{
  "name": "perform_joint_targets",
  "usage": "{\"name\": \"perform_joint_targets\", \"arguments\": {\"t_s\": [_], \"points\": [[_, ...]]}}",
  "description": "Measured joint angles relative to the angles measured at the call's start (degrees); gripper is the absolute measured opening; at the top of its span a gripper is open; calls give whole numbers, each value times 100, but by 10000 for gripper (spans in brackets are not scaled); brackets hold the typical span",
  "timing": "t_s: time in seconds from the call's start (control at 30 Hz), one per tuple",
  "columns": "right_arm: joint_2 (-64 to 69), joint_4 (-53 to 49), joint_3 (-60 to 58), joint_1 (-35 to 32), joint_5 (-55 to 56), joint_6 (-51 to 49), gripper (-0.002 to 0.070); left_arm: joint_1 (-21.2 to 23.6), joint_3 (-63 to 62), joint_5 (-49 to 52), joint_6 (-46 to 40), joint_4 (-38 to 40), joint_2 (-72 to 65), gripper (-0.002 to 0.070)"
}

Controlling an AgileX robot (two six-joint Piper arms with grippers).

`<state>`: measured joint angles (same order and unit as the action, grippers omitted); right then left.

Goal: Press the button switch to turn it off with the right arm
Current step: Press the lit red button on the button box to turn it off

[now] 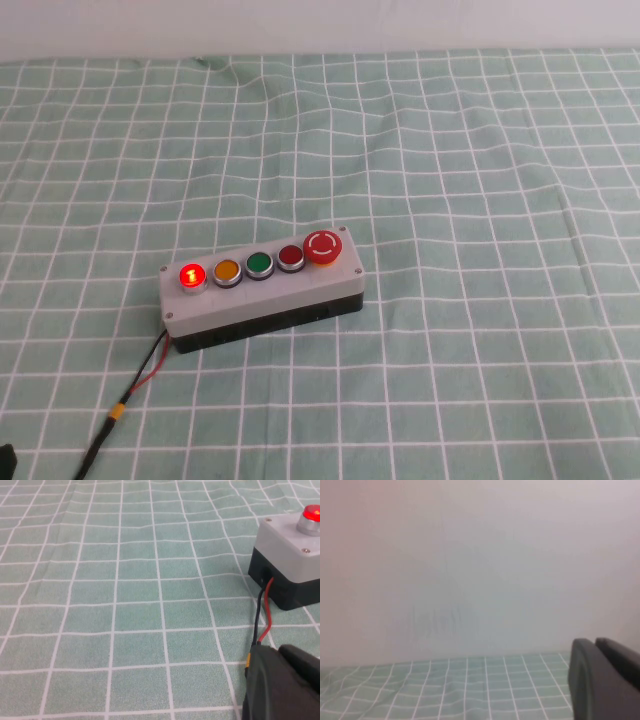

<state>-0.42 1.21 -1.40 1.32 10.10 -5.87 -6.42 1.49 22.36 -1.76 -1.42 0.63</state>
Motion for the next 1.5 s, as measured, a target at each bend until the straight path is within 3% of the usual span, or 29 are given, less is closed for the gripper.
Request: {"name": "perform_joint_targets", "arguments": {"t_s": [0.17,0.4,0.73,1.3,1.5], "points": [[0,0,0,0,-59,0,-16,0,0,0,0,0,0,-3],[0,0,-9,0,-1565,0,-16,0,0,0,0,0,0,-3],[0,29,-9,0,-2504,0,-16,0,0,0,0,0,0,-3],[0,247,-9,0,-2747,0,-16,0,0,0,0,0,0,-3],[0,256,-9,0,-2275,0,-16,0,0,0,0,0,0,-3]]}}
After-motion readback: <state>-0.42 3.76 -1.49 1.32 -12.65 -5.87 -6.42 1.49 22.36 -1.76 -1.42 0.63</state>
